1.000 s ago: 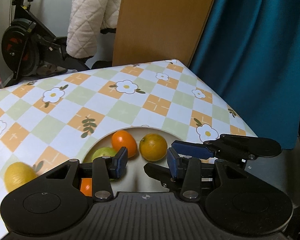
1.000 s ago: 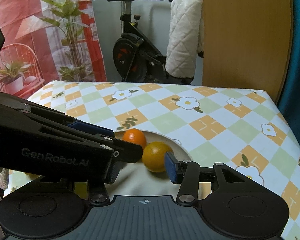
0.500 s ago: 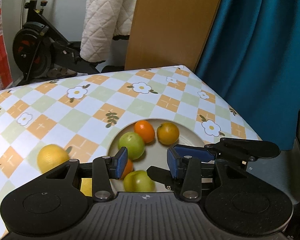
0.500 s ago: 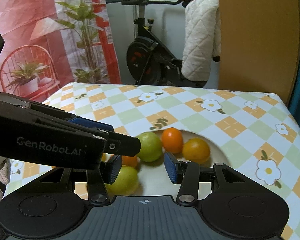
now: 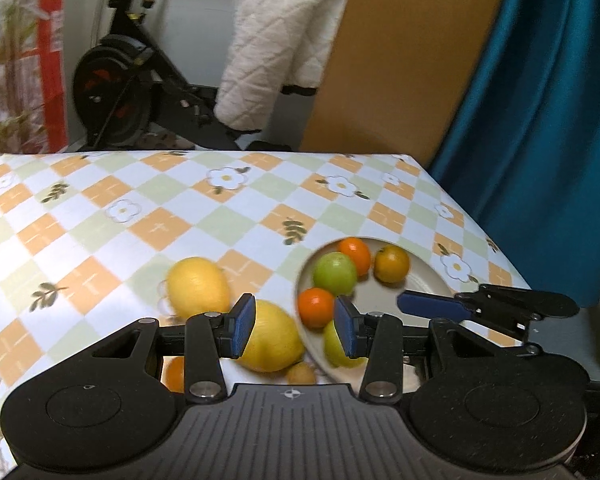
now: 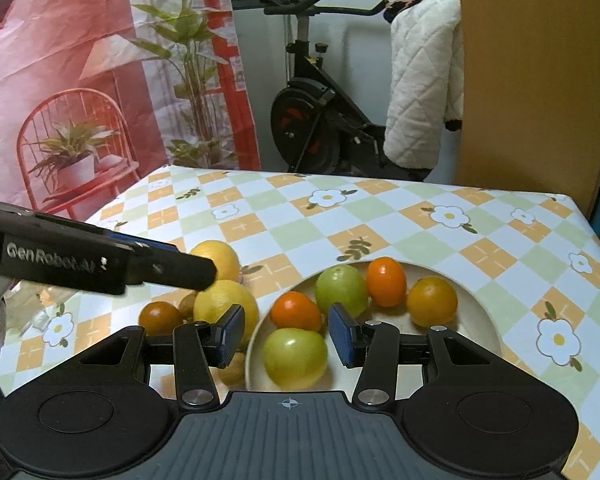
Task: Organize fruits
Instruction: 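Move the left gripper back toward the remaining fruit pile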
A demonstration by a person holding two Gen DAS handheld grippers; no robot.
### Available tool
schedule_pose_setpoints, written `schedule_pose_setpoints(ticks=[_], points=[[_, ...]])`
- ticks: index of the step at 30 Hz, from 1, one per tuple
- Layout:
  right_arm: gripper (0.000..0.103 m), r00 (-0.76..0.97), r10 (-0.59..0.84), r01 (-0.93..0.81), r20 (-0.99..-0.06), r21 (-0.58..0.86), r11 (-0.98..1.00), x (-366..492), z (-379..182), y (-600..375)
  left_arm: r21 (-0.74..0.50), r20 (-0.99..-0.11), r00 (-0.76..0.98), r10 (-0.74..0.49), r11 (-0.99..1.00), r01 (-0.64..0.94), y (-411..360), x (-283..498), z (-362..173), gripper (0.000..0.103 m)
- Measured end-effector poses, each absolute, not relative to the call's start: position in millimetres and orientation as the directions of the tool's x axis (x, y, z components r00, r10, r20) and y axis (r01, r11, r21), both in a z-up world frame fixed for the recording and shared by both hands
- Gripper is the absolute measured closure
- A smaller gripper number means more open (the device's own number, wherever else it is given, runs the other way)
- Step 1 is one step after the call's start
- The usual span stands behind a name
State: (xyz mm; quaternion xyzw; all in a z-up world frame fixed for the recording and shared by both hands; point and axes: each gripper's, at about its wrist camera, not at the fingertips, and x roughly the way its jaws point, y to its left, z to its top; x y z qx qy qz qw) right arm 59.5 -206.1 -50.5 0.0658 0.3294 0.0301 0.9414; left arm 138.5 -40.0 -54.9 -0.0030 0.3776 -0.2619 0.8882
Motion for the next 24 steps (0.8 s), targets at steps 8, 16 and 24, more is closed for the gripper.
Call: schedule_pose_setpoints(ticks=[8,16,24], points=[[0.060,0.771,0.132,-0.063,-0.623,0.132,0.989,62,-53,-183,-0.211,-0.670,0.603,-0.433,0.890,0.404,-3,139,-58,0.058],[0.060,0.747,0.145,-0.095,-0.648,0.113,0.989,67,-60,-167,-0.232,-0.675,0.595,-0.436,0.891,0.390,10,135,-67,0.059],[0.067,0.709,0.170,-0.148,-0.684,0.091,0.985,68,-74,-150,-0.258,-0.679,0.572,-0.459,0.880,0.399,8,129,-81,0.059]])
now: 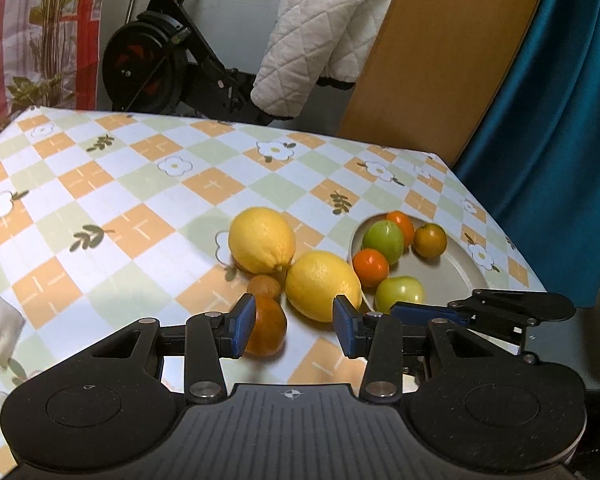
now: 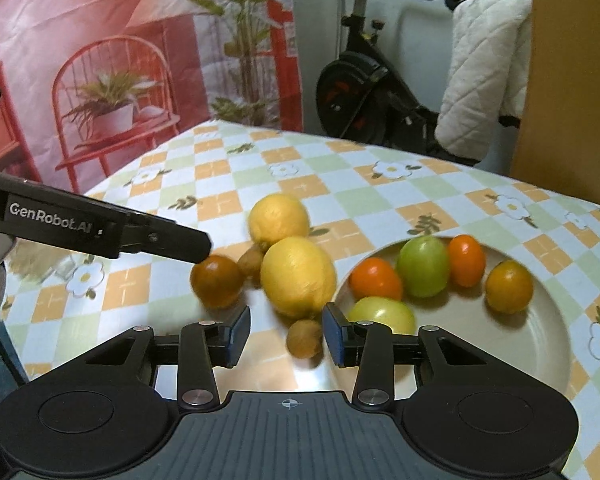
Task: Organize fruits
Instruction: 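Move the left gripper back toward the remaining fruit pile, then move the left gripper down to the dark orange at the pile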
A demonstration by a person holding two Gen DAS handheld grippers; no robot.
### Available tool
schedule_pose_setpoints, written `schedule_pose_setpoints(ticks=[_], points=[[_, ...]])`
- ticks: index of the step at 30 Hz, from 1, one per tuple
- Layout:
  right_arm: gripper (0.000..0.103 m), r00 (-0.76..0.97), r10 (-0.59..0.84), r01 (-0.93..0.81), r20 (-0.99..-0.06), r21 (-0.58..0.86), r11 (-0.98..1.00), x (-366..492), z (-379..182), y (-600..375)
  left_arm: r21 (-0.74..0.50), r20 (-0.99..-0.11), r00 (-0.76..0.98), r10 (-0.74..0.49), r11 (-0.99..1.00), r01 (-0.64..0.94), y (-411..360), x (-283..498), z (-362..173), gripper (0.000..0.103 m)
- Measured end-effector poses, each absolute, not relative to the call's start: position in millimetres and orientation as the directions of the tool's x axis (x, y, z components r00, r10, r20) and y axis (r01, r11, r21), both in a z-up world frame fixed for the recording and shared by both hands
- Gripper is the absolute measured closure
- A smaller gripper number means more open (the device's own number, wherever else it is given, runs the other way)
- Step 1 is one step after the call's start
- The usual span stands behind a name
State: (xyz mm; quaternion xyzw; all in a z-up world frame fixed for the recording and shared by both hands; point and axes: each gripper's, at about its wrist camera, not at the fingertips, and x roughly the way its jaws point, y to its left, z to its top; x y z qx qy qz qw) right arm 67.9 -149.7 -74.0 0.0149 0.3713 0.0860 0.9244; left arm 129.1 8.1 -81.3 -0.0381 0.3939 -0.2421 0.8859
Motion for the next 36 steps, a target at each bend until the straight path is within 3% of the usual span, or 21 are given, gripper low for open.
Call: schedule_pose_setpoints(ticks=[24,36], points=[[0.068,0.670,0.224,-0.263,-0.708,0.056,0.963,95,-83,-111,-0.286,-0.704,0.536,-0.466,0.877,0.386,23,148,-96,0.059],[0.067,0.648,0.254,-0.291,-0.718,0.076,0.954,120,-94,-97,-0.366,-0.708,0.491,-0.507,0.858,0.360,30,167,-111,0.058]])
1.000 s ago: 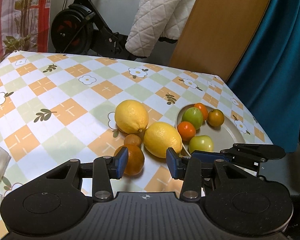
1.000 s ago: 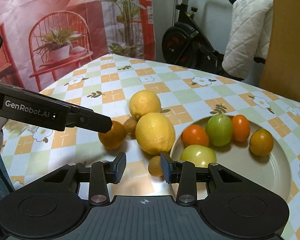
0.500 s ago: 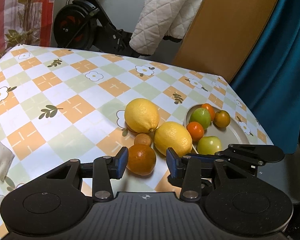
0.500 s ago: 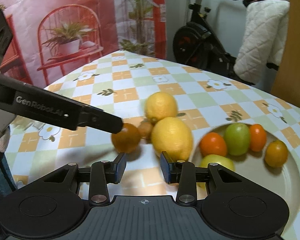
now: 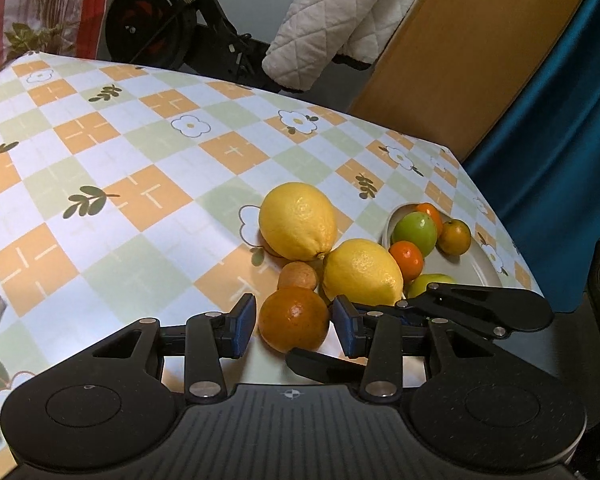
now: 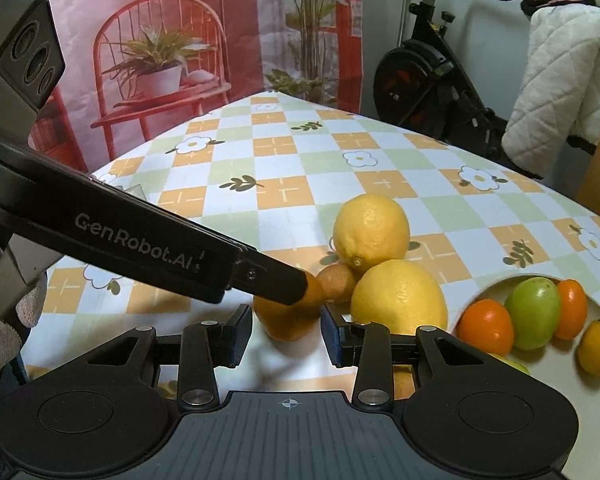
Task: Organize fruits
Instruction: 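Move the left gripper down to the dark orange at the pile, then close the left gripper around the dark orange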
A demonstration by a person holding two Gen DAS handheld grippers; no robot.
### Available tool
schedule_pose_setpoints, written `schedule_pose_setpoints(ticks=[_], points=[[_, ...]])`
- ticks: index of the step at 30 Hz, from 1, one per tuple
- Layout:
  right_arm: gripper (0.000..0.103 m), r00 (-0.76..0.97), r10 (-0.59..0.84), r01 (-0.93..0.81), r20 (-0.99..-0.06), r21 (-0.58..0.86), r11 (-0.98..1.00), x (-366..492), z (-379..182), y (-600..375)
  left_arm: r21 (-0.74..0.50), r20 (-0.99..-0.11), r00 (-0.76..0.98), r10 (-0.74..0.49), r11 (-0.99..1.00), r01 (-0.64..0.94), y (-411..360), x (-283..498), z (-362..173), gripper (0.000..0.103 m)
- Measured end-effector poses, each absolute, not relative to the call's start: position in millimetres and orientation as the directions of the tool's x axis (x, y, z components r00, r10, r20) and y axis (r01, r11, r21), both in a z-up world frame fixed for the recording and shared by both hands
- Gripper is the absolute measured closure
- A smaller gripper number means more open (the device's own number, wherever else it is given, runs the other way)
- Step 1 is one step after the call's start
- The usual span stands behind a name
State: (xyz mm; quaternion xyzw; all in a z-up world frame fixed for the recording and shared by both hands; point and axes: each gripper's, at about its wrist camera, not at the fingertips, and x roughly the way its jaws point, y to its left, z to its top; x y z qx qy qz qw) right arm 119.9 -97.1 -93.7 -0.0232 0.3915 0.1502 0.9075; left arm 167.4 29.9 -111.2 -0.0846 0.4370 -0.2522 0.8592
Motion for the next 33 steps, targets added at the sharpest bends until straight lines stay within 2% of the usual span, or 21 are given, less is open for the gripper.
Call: schedule_pose_setpoints(ticks=[11,33], points=[[0.065,0.640,0.263,-0.274,-0.722,0.105,0.956,128,-104,-97,-0.395,-0.707,0.473,-0.526,0.848,0.353,28,171,-125,0.058],[0.065,0.702,0.265,-0.225,-0.661,0.148,0.963,86,-87,-117,-0.325,-0.680,0.525,-0.511,0.852,0.410,4,135,-102,0.058]])
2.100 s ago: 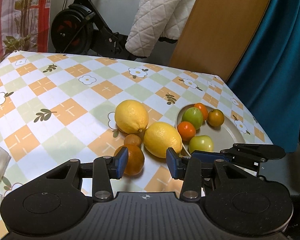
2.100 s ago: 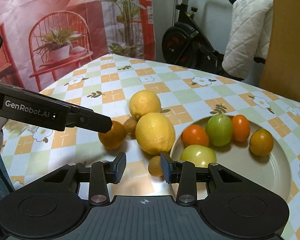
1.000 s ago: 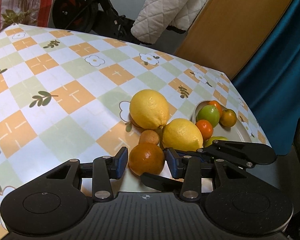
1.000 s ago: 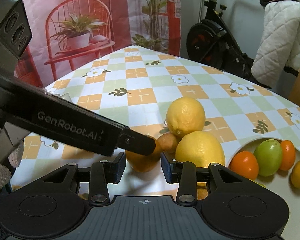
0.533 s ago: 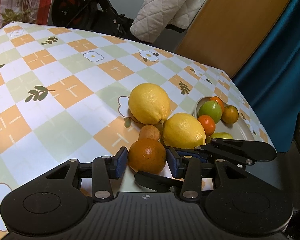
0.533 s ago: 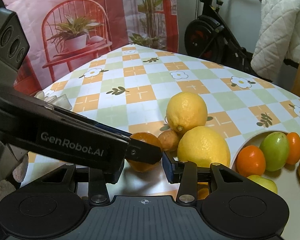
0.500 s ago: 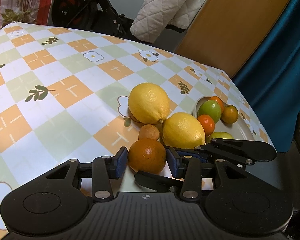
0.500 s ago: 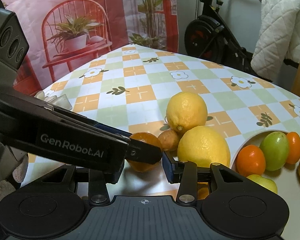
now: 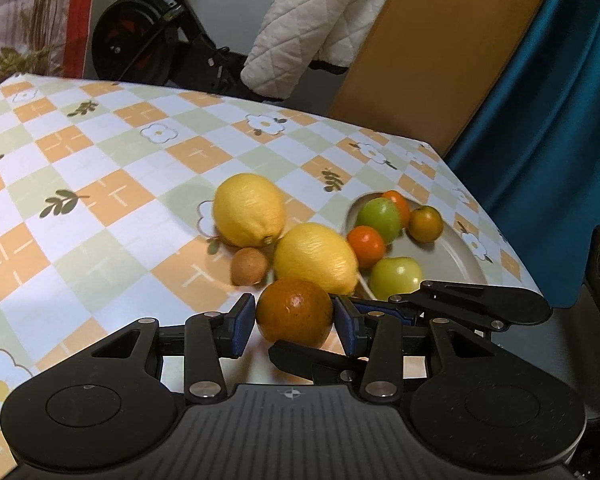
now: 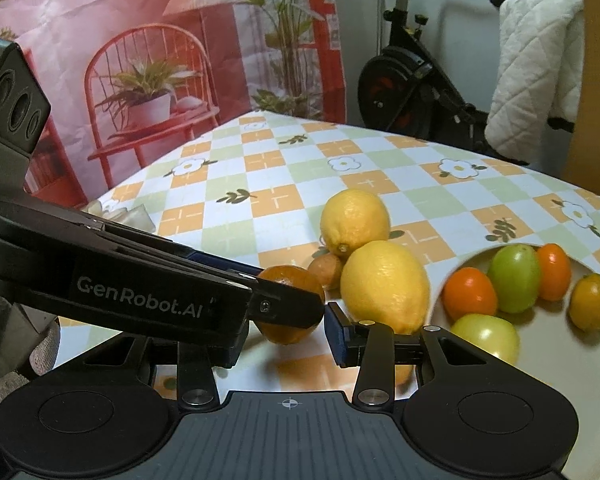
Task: Organize fruits
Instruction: 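Close the left gripper around the dark orange, then carry the dark orange with the left gripper over the plate and lower it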
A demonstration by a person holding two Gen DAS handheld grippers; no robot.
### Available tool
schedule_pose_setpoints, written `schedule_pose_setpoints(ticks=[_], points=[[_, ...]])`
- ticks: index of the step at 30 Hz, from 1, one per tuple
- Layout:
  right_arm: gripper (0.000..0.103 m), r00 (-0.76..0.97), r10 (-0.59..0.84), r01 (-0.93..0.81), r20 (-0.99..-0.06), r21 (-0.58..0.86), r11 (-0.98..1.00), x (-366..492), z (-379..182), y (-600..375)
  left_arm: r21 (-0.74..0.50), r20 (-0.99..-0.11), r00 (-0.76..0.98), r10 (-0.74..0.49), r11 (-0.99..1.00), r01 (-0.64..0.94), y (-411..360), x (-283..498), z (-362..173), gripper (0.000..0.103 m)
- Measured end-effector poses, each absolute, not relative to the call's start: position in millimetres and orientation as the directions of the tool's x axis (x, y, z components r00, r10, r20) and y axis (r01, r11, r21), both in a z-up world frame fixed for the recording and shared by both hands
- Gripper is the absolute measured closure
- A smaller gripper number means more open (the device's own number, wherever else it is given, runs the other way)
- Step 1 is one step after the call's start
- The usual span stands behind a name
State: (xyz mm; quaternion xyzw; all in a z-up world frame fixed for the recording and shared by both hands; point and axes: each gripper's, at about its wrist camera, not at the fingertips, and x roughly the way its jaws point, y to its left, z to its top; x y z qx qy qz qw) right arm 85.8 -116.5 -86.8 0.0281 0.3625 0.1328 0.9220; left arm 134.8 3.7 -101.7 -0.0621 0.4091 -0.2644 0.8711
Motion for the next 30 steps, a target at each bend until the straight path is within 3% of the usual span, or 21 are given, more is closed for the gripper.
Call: schedule_pose_setpoints(ticks=[30], points=[[0.065,0.837,0.137,-0.017,-0.530,0.226,0.974,51,-58,-221,-0.203,-0.658,0.520,-0.545,0.793,0.574,-99,135,-59,0.057]])
